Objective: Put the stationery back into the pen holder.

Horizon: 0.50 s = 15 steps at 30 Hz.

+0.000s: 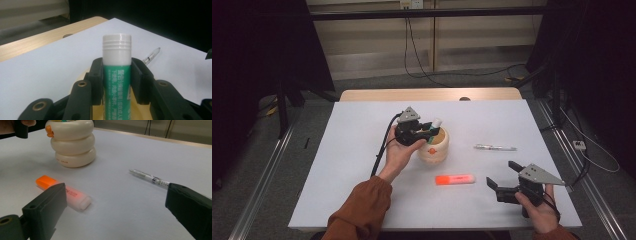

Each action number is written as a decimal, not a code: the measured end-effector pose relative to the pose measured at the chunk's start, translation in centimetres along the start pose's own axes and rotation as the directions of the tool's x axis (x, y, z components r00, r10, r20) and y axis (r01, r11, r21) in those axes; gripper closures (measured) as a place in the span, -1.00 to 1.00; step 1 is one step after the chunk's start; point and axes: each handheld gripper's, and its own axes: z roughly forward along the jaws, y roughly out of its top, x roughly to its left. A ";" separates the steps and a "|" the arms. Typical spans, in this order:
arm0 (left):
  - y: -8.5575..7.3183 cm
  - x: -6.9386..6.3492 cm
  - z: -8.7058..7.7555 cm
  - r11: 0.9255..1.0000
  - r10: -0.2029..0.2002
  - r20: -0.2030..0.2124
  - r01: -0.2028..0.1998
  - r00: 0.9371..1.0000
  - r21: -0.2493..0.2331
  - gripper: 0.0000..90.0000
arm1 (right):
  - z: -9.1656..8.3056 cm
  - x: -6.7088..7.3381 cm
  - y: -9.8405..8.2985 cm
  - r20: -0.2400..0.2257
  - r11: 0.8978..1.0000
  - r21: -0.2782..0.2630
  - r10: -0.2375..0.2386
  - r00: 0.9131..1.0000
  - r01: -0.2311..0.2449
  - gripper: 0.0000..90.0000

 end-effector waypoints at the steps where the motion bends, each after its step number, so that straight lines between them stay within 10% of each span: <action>1: 0.0 0.0 0.0 1.000 0.003 -0.002 -0.003 1.000 0.005 0.46 | 0.0 0.0 0.0 0.001 1.000 0.001 0.000 1.000 0.000 -0.92; 15: 0.3 -0.3 -0.7 1.000 0.000 0.014 0.000 1.000 -0.010 0.09 | 0.0 0.0 0.0 -0.001 1.000 0.000 -0.001 1.000 0.001 -0.92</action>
